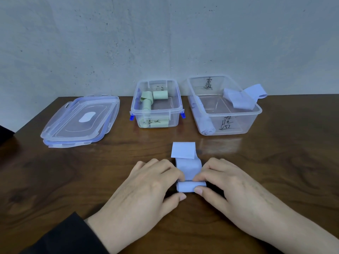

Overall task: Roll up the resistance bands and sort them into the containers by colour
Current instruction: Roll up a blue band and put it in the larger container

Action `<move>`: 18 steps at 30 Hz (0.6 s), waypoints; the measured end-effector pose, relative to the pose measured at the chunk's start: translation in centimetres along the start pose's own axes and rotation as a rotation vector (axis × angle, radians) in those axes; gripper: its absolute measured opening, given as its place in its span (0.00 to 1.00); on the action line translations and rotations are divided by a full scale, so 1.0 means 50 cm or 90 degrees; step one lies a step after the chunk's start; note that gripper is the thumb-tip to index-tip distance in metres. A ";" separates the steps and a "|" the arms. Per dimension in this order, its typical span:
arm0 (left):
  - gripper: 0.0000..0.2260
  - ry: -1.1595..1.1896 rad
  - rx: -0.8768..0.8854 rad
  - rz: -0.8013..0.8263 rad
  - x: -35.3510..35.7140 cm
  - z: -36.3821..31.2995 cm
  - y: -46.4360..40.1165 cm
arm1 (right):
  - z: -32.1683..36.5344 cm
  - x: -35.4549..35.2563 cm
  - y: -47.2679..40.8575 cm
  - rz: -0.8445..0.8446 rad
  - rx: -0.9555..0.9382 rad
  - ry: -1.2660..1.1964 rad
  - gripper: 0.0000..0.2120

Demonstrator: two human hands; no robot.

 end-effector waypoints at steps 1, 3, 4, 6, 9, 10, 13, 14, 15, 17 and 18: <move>0.10 -0.003 0.001 0.002 0.001 0.000 0.000 | 0.001 0.001 0.000 0.000 -0.001 0.003 0.18; 0.10 -0.007 -0.001 0.003 0.001 0.001 0.000 | 0.000 -0.002 0.001 -0.008 0.002 -0.005 0.17; 0.11 -0.009 -0.001 0.002 0.001 0.000 0.000 | -0.002 -0.002 0.002 -0.008 0.008 -0.014 0.15; 0.12 -0.009 -0.001 0.000 0.000 -0.001 0.000 | -0.004 -0.001 0.002 0.001 0.014 -0.022 0.13; 0.12 0.002 -0.003 0.000 0.000 -0.001 0.000 | -0.002 -0.001 -0.001 -0.009 0.004 -0.008 0.09; 0.11 0.007 -0.005 -0.001 0.000 0.000 0.001 | -0.002 -0.001 -0.001 -0.011 0.002 -0.005 0.08; 0.09 0.011 -0.006 0.001 0.001 0.002 0.002 | -0.003 0.001 0.001 -0.006 -0.001 -0.003 0.10; 0.09 0.007 -0.004 -0.001 0.001 0.001 0.001 | -0.003 0.000 0.001 -0.005 0.001 -0.005 0.11; 0.09 0.004 -0.002 -0.003 0.001 0.001 0.001 | -0.004 0.000 0.002 -0.006 0.003 -0.010 0.13; 0.10 0.004 -0.003 -0.009 -0.001 0.001 0.001 | -0.006 -0.001 0.001 -0.012 0.011 -0.021 0.15; 0.10 0.003 -0.003 -0.011 -0.002 0.000 0.002 | -0.008 0.000 0.001 -0.010 0.016 -0.023 0.15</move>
Point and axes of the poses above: each hand's wrist, its own y-axis away from the middle knuckle, its own x-axis out of the palm, z = x × y, the point moved 8 cm from there along -y, towards the middle knuckle, and after that the axes turned 11 degrees about y, right-handed, at the moved point
